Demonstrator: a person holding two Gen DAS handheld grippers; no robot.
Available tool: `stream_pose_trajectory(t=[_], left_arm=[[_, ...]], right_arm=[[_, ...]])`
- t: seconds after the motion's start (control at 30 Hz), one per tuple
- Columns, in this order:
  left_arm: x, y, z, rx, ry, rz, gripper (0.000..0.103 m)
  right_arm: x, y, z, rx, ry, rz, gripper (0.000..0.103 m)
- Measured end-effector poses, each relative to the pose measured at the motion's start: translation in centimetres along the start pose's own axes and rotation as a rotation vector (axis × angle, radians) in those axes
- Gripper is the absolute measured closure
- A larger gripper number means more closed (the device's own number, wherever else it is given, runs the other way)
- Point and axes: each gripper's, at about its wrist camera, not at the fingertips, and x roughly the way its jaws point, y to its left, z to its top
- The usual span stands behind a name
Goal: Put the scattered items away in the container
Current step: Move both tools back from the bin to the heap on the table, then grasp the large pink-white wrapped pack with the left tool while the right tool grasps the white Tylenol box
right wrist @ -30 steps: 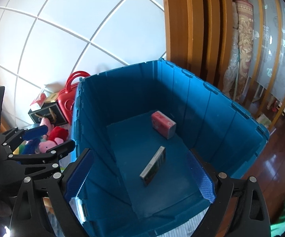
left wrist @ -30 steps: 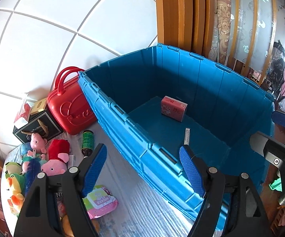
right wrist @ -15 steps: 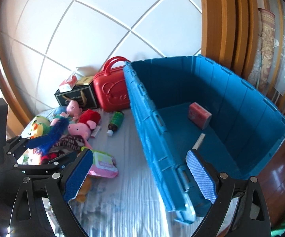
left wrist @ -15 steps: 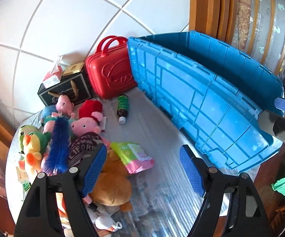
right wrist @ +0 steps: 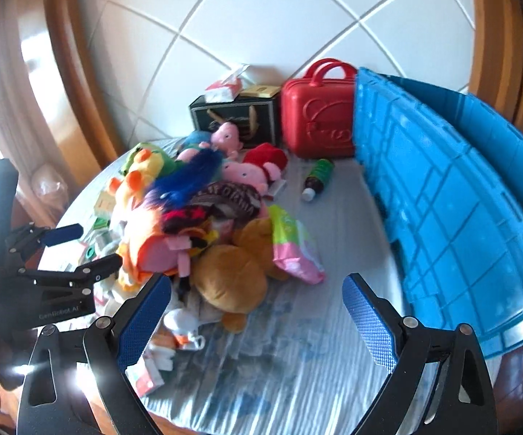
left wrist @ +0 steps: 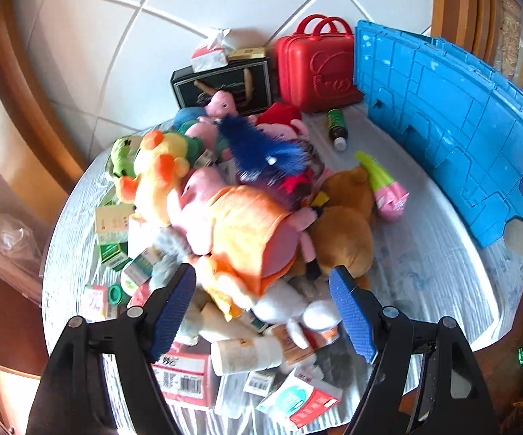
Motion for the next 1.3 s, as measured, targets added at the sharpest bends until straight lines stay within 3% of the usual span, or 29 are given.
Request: stream_pose_trajectory(t=[0.33,0.73,0.93,1.17,1.3], left_arm=[[2.4,8.6,-7.8,-0.081,0.11,0.076,0.027],[6.0,12.2,-14.7,-0.069,0.226,0.092,0.027],[8.5,11.6,-16.1,-0.071,0.264,0.042,0.027],[8.9,11.2,-15.5,-0.102,0.262,0.003,0.027],[8.6,11.2,-15.2,-0.035,0.242,0.0,0.027]], right_arm=[[4.5,8.9,-5.3,-0.088,0.105,0.13,0.006],[9.8,11.5,-12.6,-0.072,0.235,0.174,0.006],[12.3,12.0,-15.0,-0.063,0.282,0.187,0.006],[13.4,12.4,-16.1,-0.069,0.305,0.191,0.006],[13.8,12.2,-16.5,-0.059,0.314,0.194,0.006]])
